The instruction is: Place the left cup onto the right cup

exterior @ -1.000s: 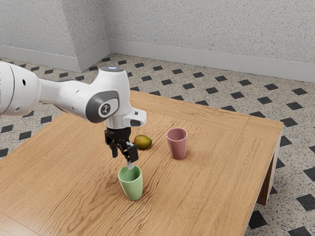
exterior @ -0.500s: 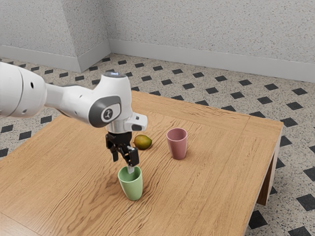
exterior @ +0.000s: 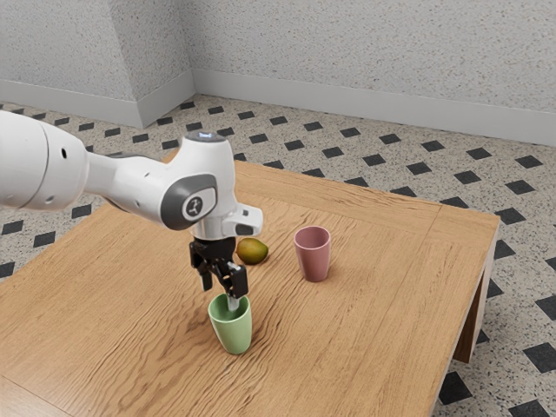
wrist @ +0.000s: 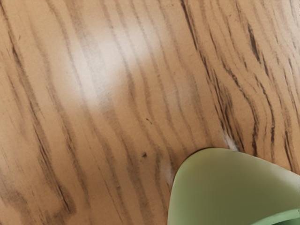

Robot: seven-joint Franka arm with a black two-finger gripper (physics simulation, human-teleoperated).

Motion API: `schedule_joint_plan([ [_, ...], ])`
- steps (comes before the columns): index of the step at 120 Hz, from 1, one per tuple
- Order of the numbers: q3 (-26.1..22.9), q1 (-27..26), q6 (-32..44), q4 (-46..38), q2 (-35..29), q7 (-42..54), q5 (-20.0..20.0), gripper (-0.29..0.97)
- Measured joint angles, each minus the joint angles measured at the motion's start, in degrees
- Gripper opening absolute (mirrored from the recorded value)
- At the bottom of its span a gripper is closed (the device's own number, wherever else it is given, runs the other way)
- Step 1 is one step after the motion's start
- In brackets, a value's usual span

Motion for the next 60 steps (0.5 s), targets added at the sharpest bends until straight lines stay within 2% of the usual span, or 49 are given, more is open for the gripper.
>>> schedule_joint_plan([
  [60,0.0,-0.07,0.18,-0.55,-1.14,-0.04,-0.01,0.55],
])
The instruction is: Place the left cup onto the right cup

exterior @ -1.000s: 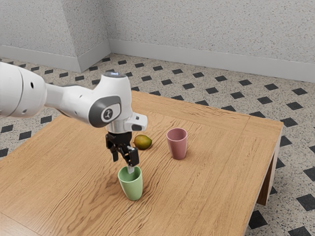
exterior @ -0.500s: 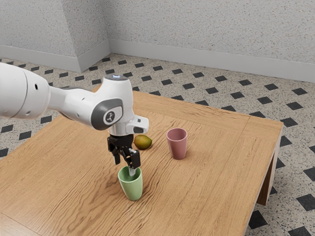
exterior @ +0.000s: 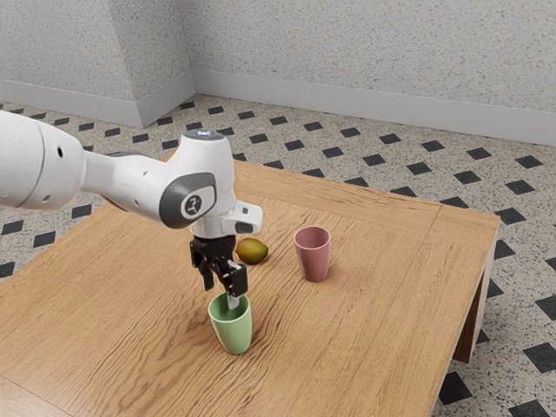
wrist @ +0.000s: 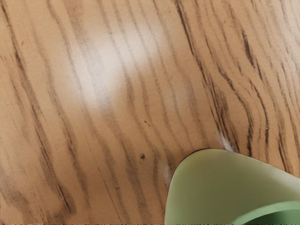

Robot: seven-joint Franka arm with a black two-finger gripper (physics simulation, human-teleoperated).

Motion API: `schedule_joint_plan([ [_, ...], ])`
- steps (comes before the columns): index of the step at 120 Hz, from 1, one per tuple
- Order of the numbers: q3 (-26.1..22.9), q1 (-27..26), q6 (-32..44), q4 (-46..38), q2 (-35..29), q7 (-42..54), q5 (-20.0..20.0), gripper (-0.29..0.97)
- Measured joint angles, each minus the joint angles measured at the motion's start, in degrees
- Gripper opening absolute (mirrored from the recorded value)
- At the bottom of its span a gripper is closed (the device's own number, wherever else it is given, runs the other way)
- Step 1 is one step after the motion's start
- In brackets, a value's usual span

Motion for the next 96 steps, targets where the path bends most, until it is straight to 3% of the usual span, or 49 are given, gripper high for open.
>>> schedule_joint_plan([
  [96,0.0,-0.02,0.02,-0.59,0.1,-0.12,-0.08,0.37],
])
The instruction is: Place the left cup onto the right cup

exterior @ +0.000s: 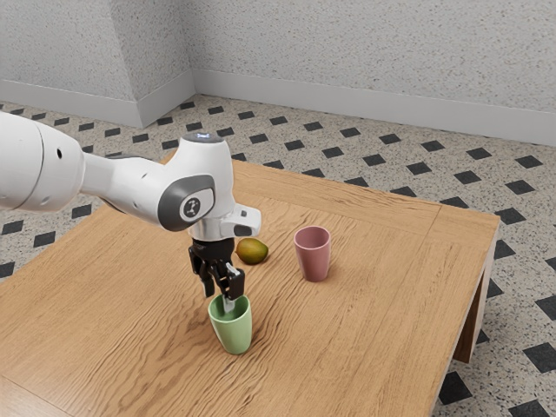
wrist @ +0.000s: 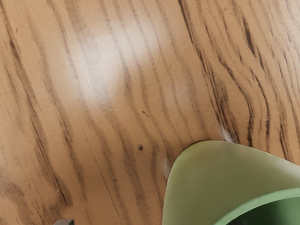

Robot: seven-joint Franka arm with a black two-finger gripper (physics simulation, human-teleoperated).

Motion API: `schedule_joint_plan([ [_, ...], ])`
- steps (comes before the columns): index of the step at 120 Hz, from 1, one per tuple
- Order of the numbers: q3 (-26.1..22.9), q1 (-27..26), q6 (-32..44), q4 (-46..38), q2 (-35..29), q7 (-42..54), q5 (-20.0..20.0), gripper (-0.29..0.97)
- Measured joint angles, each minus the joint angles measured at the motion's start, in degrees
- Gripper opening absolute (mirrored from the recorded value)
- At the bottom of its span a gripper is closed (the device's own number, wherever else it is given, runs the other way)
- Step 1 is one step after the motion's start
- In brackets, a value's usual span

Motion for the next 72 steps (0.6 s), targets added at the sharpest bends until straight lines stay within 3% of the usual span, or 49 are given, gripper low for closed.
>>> schedule_joint_plan([
  [72,0.0,-0.07,0.0,-0.01,0.09,-0.1,-0.01,0.17],
])
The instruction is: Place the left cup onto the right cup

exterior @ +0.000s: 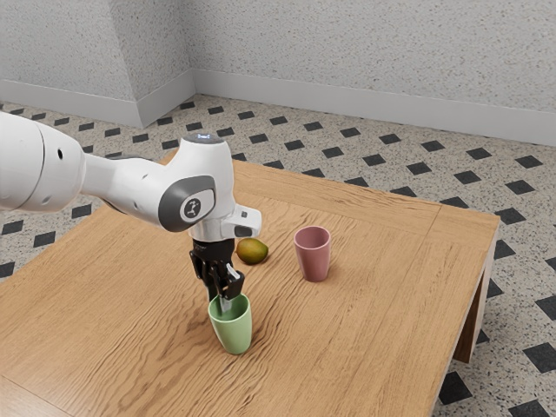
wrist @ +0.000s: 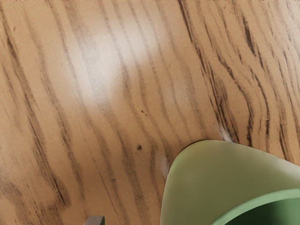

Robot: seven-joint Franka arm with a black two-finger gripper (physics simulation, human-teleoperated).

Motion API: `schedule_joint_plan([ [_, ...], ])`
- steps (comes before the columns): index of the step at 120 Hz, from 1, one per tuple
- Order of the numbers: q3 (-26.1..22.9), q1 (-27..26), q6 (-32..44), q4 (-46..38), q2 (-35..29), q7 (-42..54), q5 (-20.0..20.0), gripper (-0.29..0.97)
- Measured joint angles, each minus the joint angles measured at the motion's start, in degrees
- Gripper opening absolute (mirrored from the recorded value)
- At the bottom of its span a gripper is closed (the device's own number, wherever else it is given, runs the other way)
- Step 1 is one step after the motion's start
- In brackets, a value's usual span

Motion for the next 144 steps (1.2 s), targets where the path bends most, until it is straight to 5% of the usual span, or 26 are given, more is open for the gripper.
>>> schedule_joint_plan([
  [90,0.0,-0.57,0.0,-0.02,-0.12,-0.07,0.1,-0.07],
  [144,0.0,-0.98,0.08,-0.74,-2.89,-0.47,0.53,-0.11],
])
